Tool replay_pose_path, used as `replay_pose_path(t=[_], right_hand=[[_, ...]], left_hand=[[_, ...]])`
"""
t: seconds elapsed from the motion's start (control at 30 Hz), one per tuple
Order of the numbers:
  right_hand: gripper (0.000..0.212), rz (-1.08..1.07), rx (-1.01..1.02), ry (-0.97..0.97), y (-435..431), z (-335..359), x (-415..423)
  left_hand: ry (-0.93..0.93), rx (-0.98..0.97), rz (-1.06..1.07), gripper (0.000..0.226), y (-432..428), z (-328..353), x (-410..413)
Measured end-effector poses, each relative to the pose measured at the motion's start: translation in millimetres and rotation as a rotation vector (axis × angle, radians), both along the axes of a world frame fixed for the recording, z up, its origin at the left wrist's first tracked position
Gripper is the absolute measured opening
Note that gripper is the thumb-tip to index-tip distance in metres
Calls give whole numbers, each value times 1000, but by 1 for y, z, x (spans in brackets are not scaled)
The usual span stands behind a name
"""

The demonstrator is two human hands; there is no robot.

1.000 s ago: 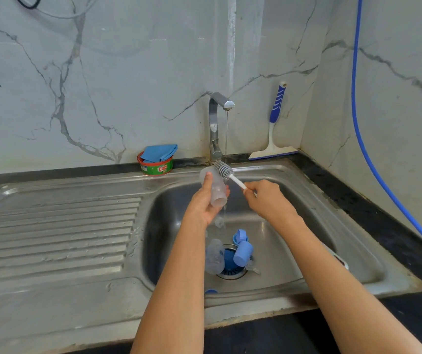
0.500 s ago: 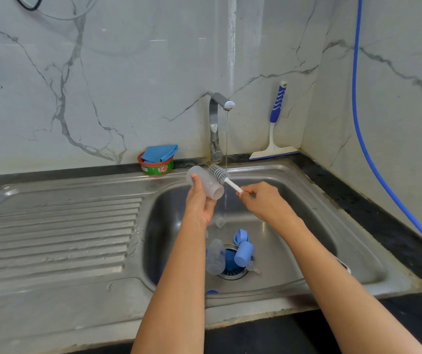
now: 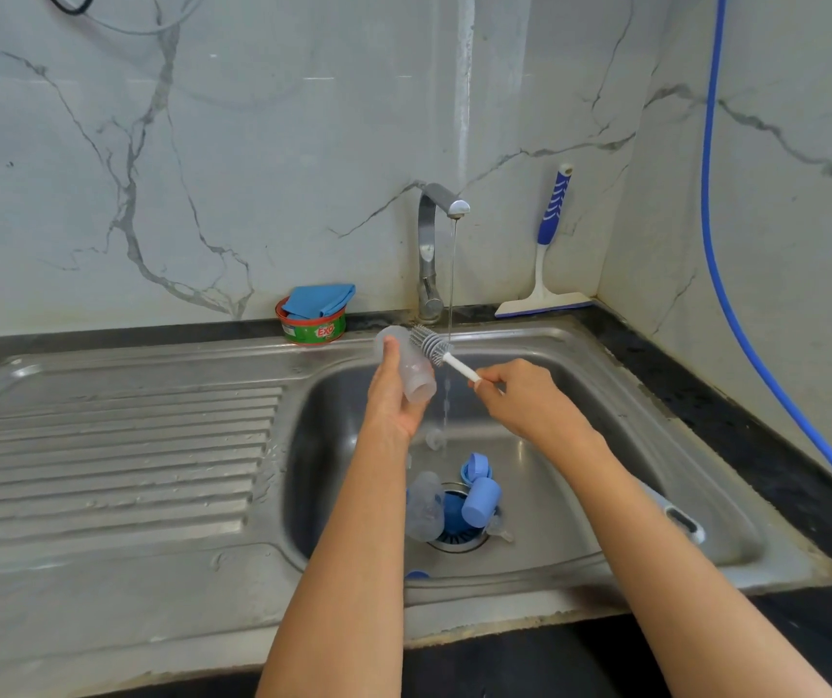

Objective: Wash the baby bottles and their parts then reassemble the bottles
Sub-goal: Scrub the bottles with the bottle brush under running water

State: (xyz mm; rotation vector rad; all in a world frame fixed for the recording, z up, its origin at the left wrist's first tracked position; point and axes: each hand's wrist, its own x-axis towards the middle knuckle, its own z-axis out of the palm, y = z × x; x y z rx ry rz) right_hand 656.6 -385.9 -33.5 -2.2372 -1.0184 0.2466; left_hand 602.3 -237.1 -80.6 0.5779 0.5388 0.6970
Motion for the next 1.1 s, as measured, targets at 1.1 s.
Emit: replay_pose_path(t=[1.1], right_hand=[[27, 7, -52, 12, 0, -3, -6]], left_hand=[[-120, -251, -41, 56, -1, -1, 5]])
